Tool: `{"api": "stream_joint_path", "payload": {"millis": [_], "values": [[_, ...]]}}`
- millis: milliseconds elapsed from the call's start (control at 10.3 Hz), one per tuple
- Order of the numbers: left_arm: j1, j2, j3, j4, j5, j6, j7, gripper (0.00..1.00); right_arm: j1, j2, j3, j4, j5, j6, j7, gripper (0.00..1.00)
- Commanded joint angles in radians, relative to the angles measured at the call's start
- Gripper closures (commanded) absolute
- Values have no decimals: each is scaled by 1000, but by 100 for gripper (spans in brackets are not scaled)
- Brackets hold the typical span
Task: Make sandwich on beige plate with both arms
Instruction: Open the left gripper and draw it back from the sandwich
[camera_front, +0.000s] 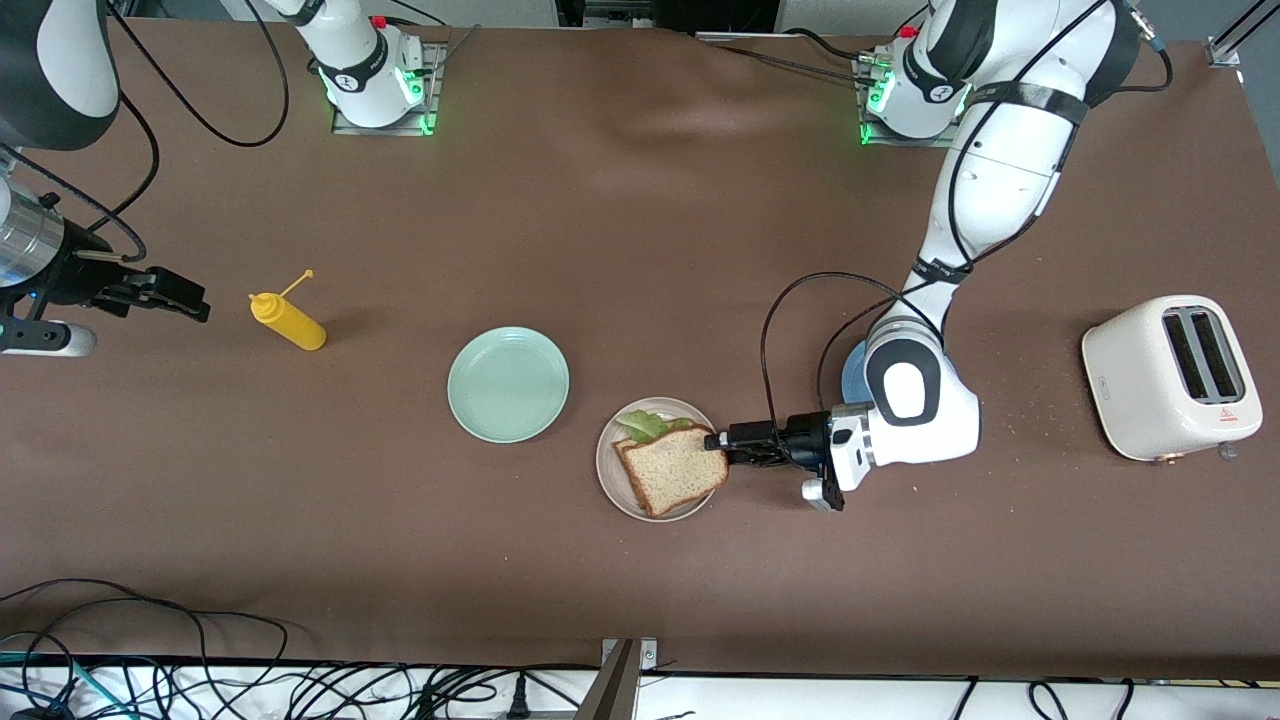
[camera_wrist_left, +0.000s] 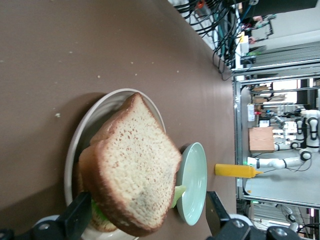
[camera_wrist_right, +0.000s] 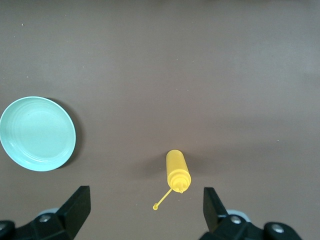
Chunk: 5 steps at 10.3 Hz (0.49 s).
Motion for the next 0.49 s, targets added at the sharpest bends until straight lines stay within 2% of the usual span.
{"api": "stream_joint_path", "payload": {"millis": [0, 195, 390], "values": [[7, -66, 4, -9, 142, 5, -168, 0, -4, -7, 3, -15, -1, 14, 9, 0], [32, -96, 7, -9, 217, -3, -234, 0, -4, -7, 3, -15, -1, 15, 9, 0], [53, -133, 9, -12, 343, -9, -321, 0, -4, -7, 3, -13, -1, 17, 10, 0]]}}
